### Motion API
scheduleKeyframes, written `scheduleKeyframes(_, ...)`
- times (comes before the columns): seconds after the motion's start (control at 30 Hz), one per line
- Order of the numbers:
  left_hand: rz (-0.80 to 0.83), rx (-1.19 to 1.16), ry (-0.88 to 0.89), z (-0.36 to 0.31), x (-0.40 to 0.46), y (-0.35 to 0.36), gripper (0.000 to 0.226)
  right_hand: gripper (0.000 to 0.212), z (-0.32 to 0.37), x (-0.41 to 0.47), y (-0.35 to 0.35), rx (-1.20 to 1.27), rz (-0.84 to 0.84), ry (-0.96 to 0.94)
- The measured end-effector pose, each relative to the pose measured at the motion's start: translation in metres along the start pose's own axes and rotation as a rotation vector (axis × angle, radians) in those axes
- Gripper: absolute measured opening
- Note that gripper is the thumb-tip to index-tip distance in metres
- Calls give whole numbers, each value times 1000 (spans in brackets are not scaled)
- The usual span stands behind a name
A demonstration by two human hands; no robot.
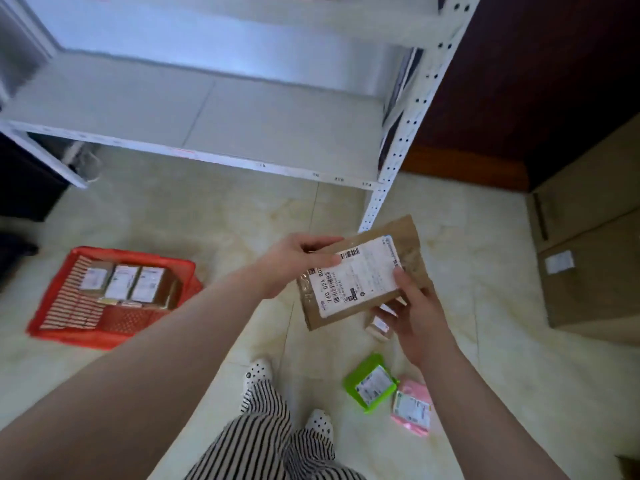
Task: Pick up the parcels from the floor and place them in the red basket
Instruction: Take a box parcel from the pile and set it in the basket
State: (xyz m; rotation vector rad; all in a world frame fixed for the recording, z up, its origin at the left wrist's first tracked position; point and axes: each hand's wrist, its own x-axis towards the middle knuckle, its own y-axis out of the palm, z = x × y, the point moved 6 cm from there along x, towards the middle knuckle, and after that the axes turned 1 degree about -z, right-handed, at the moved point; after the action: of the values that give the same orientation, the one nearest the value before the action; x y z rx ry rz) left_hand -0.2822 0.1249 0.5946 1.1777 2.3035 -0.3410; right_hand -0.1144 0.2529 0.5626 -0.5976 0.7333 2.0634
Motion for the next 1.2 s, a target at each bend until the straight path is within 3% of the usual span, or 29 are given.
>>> scheduleKeyframes(0.2,-334,-290,66,-15,-119,-59,59,58,-1,-86,78,64,81,76)
scheduleKeyframes(0.27,-422,-385,47,-2,-163,-77,56,65,-6,-114,105,87,133,111)
scheduleKeyframes(0.47,-451,-527,22,22,-276,-130,35,69,-29,-201,178,-13,324,133)
scheduleKeyframes(0.63,-522,-493,46,49,-357,-205,39,61,-74,-255,231,-300,317,0)
scheduleKeyframes(0.77,-562,-502,63,89,-412,-274,28,62,-134,-291,291,-373,339,-61)
scheduleKeyframes(0.93,-639,-486,61,143,-469,-356,62,47,-217,-316,356,-378,336,-16)
scheduleKeyframes(1.2,-707,-369,68,184,-487,-461,43,47,-285,-314,432,-531,252,47)
